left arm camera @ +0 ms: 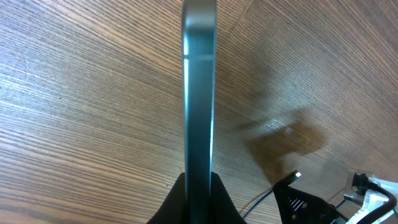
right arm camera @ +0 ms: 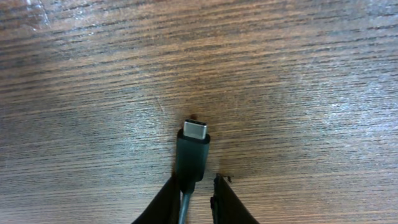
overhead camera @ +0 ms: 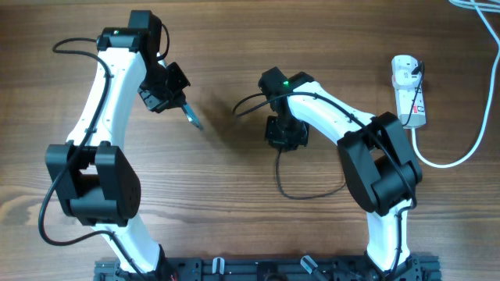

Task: Plug charger to phone and switch on socket
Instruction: 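Grasp the black USB-C cable plug with the right gripper, then bring the cable plug up to the phone's bottom port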

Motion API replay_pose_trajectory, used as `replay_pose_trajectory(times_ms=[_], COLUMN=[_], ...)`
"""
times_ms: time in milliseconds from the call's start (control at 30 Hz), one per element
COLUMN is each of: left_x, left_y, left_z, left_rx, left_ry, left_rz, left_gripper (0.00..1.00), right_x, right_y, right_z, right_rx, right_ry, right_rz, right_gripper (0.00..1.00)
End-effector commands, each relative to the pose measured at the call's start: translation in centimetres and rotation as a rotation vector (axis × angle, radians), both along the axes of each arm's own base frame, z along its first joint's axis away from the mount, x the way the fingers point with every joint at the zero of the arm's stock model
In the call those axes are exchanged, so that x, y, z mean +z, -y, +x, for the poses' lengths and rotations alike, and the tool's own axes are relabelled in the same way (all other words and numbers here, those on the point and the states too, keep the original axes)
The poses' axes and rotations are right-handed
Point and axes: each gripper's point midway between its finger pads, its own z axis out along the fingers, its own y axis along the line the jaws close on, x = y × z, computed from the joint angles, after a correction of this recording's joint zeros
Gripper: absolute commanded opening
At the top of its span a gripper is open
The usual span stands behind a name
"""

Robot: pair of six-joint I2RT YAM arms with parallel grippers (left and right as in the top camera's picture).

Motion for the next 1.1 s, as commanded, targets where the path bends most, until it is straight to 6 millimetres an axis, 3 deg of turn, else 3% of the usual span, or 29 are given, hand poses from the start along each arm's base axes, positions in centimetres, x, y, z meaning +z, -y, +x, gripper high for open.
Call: replay_pose_trajectory(times_ms=[0, 300, 333, 400, 467, 533, 567, 633, 667, 767, 833, 933, 1067], left_x=[1.3, 1.3, 1.4, 2.5, 4.1, 5.7, 6.9, 9.4, 11.2, 13.2, 13.3, 13.5, 13.6], left_y=[-0.2, -0.2, 0.2, 3.2, 5.9, 7.8, 9.1, 11.1, 12.3, 14.6, 16.6, 18.2, 18.9], left_z=[0.2, 0.2, 0.2, 0.8, 1.7, 2.3, 2.8, 3.5, 3.6, 2.6, 1.6, 1.0, 0.8], left_rx=[0.019, 0.018, 0.016, -0.079, -0.196, -0.237, -0.28, -0.363, -0.41, -0.509, -0.597, -0.642, -0.67], left_ry=[0.038, 0.038, 0.037, 0.087, 0.178, 0.236, 0.289, 0.39, 0.443, 0.487, 0.506, 0.512, 0.527], left_rz=[0.001, -0.003, -0.024, -0.2, -0.36, -0.486, -0.565, -0.711, -0.813, -0.929, -0.939, -0.949, -0.952], left_gripper=[0.04, 0.04, 0.04, 0.04, 0.04, 0.04, 0.04, 0.04, 0.04, 0.04, 0.04, 0.04, 0.04], right_x=[-1.3, -1.3, -1.3, -0.8, 0.8, 4.4, 7.9, 12.6, 16.2, 21.0, 22.1, 21.7, 22.2], right_y=[-0.3, -0.4, -0.5, -0.4, -0.5, -2.0, -3.1, -3.8, -3.9, -3.9, -3.6, -3.5, -4.0], right_z=[-1.0, -0.7, -0.7, -0.8, -0.9, -0.8, -1.1, -1.5, -2.2, -3.5, -3.8, -4.0, -3.0], right_rx=[0.003, 0.016, 0.049, 0.088, 0.13, 0.234, 0.31, 0.356, 0.383, 0.403, 0.407, 0.405, 0.405], right_ry=[-0.031, -0.021, -0.018, -0.024, -0.022, 0.036, 0.099, 0.192, 0.271, 0.377, 0.408, 0.394, 0.444], right_rz=[0.003, 0.01, 0.017, 0.02, 0.038, 0.159, 0.265, 0.359, 0.417, 0.501, 0.507, 0.501, 0.513], right_gripper=[0.17, 0.04, 0.04, 0.04, 0.04, 0.04, 0.04, 0.04, 0.04, 0.04, 0.04, 0.04, 0.04])
